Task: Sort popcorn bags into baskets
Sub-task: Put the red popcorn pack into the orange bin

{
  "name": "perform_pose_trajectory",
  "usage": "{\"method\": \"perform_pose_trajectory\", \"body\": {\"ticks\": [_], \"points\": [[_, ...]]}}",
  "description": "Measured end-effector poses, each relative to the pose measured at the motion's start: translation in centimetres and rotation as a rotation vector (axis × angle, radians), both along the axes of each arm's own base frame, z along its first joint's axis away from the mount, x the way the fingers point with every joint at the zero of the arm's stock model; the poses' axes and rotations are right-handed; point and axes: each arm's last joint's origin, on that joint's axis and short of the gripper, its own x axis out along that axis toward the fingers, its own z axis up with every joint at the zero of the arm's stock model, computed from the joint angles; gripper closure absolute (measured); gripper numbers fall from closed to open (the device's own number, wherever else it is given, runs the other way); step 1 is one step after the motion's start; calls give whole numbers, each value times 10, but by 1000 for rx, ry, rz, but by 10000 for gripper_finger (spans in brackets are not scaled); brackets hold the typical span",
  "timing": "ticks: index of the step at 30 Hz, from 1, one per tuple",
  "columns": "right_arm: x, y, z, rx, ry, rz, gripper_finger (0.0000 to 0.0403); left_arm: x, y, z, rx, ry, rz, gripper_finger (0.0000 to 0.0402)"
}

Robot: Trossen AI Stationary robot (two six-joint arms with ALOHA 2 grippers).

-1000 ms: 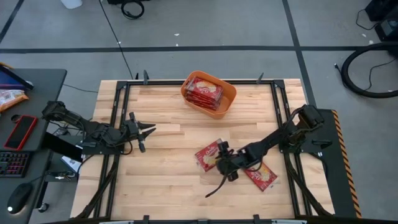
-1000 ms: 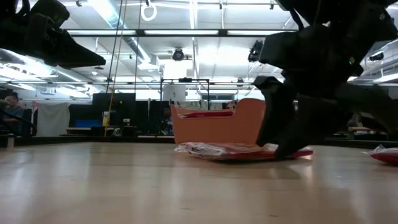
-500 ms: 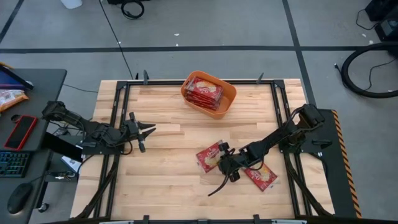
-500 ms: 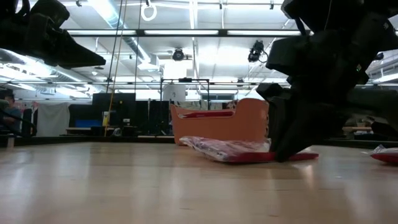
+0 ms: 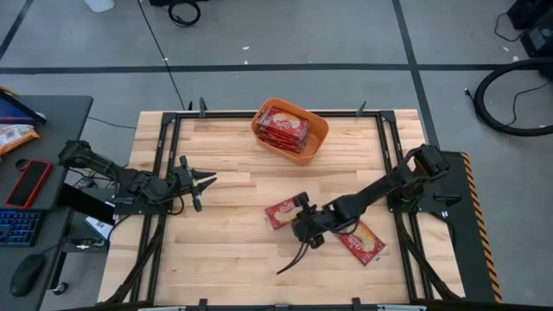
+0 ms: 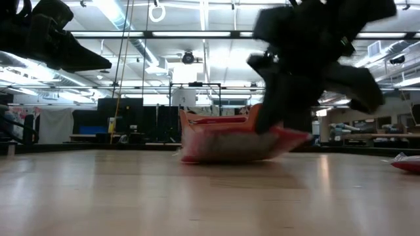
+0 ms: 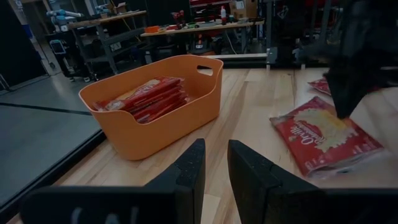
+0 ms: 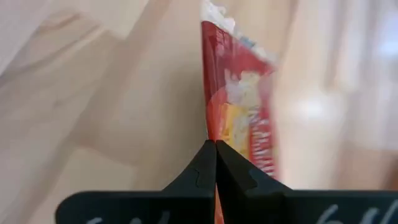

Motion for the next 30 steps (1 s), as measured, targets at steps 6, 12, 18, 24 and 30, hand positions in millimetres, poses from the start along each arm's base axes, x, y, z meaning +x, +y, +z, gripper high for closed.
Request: {"method": "perform_pose_trajectory", "body": {"ticks": [6,12,18,24,30], "points": [[21,-2,42,-99,-7,-16,399,0,0,0,0,0,0,328],[35,-15,71,-128,-29,-43,400,0,0,0,0,0,0,328],[42,-33,80,-213,-17,-75,401,0,0,0,0,0,0,328],[53,-57,100,-275,-50,-127,401,0,0,0,0,0,0,328],[63,-90,130,-417,-89,-224,401,0,0,0,0,0,0,328]]}}
